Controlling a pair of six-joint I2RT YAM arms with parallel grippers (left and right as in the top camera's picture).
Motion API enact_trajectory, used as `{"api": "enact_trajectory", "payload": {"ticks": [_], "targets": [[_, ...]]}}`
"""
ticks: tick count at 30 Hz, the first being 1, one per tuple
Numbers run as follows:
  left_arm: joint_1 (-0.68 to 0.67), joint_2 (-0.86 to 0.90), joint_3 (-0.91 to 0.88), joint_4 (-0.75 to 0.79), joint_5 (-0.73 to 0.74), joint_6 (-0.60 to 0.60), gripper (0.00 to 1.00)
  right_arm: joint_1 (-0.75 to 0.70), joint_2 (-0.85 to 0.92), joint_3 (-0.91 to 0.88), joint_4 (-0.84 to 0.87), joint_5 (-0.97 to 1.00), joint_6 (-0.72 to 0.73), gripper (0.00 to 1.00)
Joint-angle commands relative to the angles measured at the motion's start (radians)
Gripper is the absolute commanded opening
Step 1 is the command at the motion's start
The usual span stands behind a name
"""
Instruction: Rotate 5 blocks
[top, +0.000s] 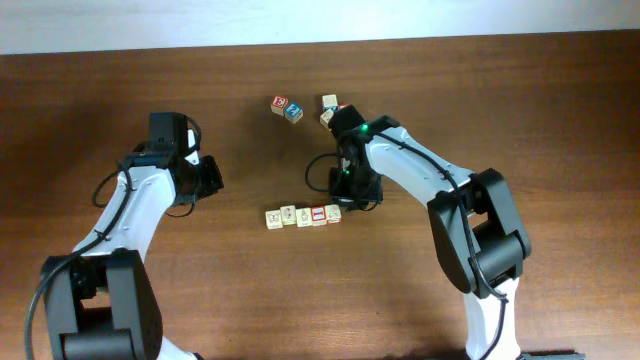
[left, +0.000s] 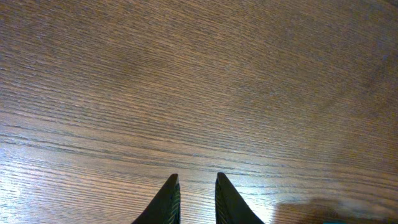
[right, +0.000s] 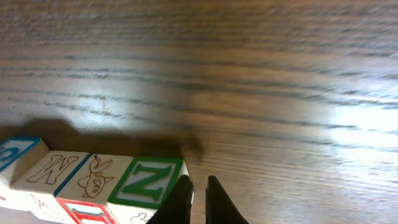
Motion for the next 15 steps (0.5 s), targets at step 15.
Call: {"api": "enact_trajectory", "payload": {"ticks": [15], "targets": [[0.040,0.006,0.010,0.048,-0.023,-0.010,0.23,0.143,0.009,0.178,0.250,0.049,-0.195,0.25]]}}
